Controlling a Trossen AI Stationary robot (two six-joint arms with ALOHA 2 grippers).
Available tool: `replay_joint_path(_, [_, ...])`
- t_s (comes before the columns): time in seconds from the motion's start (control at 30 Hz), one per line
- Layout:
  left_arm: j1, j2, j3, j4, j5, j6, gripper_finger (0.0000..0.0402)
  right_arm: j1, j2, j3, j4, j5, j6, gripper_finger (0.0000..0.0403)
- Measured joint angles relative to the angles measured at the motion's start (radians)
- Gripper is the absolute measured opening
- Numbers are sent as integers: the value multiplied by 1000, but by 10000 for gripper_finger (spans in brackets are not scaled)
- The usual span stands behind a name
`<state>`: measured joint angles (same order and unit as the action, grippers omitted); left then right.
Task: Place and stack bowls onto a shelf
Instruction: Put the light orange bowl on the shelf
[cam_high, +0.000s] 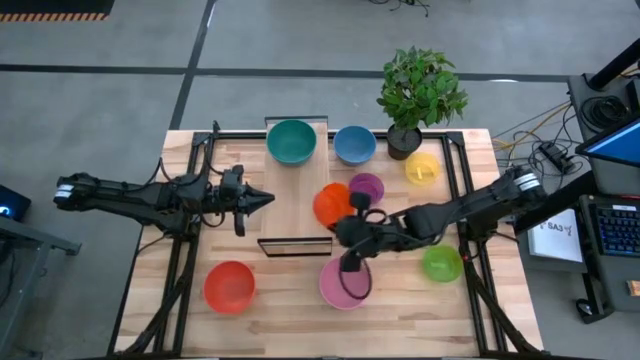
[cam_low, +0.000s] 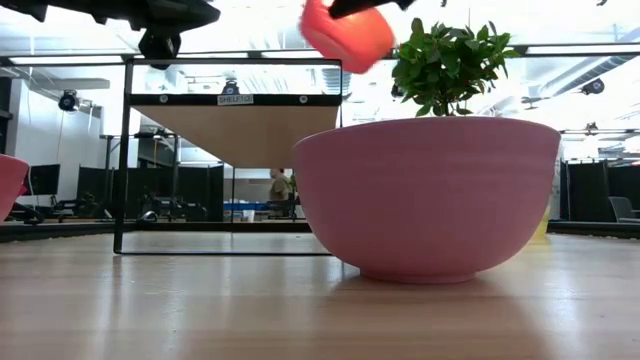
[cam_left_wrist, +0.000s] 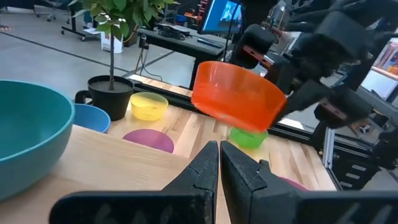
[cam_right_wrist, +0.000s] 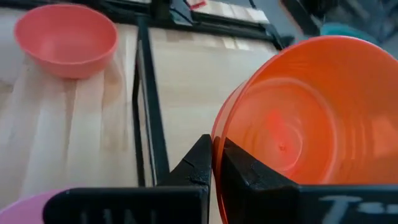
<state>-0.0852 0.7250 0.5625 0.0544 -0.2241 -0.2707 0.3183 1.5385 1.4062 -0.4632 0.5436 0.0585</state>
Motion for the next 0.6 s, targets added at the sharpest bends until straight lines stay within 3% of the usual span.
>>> replay_joint_path(0.23, [-3,-2,0,34,1,0,0,-43,162,132,4,-10,-186,9])
replay_joint_path(0.4, [-3,-30,0,55,23,3,0,-101,233,223,2,-162,-181,9])
replay_joint_path(0.6, [-12,-60,0,59,33,3,0,-160,271,300,-16,-262,-147,9])
